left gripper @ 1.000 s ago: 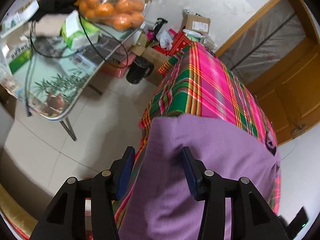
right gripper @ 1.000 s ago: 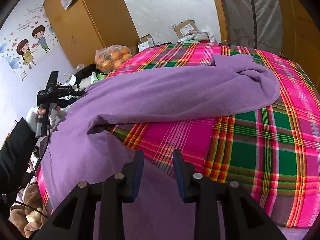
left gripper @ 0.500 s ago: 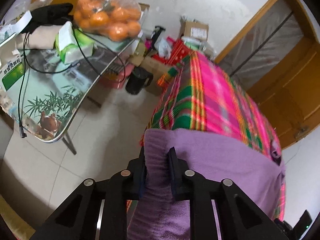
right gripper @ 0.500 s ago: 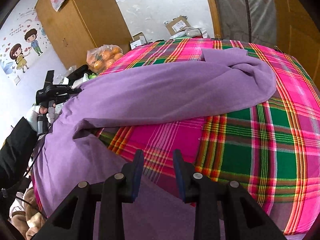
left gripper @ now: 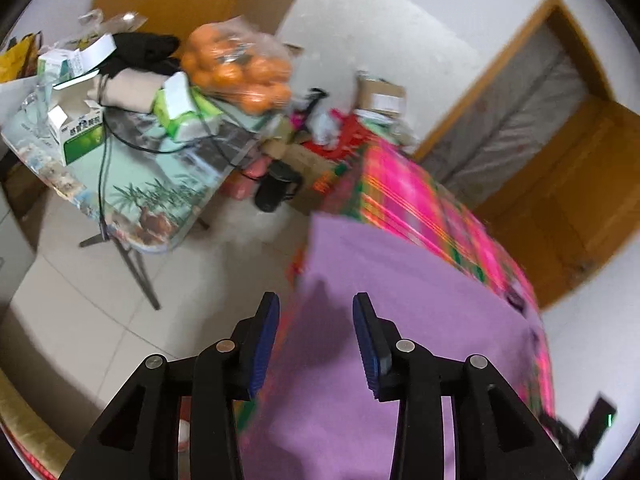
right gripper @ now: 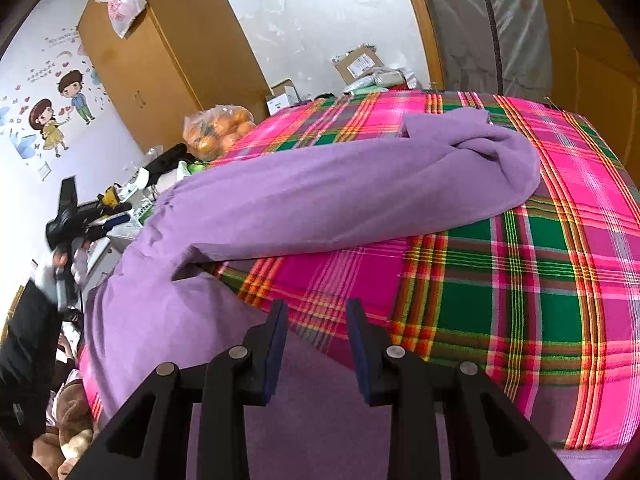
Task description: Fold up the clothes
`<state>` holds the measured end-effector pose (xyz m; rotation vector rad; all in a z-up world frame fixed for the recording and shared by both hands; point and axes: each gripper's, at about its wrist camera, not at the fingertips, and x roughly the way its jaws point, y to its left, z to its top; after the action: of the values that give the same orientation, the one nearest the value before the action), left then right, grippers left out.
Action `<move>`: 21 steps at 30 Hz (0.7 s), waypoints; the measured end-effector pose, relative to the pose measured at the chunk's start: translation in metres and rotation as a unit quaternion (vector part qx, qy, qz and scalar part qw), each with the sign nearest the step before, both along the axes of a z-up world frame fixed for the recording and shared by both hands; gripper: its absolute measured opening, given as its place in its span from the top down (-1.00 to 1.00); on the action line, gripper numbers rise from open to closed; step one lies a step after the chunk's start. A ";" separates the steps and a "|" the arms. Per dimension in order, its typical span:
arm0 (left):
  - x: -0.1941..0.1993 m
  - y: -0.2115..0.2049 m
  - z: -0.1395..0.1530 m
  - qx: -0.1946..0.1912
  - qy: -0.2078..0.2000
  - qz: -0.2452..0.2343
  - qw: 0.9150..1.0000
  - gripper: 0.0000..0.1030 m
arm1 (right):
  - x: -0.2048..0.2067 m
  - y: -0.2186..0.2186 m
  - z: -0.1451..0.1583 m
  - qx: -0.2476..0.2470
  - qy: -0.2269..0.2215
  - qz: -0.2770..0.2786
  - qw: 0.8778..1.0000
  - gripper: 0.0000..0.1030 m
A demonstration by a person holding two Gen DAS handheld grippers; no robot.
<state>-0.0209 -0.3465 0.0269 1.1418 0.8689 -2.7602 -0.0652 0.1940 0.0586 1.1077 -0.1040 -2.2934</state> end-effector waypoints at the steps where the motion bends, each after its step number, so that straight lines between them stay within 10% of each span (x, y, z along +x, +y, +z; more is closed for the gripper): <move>1: 0.014 0.009 -0.002 -0.005 0.000 -0.005 1.000 0.23 | 0.003 0.001 0.001 -0.002 0.001 0.000 1.000 0.41; 13: 0.118 0.032 -0.017 -0.050 0.011 0.054 0.997 0.23 | 0.031 0.025 0.007 -0.010 -0.001 -0.036 0.999 0.41; 21: 0.095 0.137 0.012 -0.111 0.058 -0.045 0.991 0.23 | 0.024 0.054 0.009 -0.011 0.002 -0.077 0.997 0.41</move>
<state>0.0741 -0.2099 0.0388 1.0145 0.5127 -2.9291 -0.0412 0.2477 0.0673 1.1197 -0.2186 -2.4228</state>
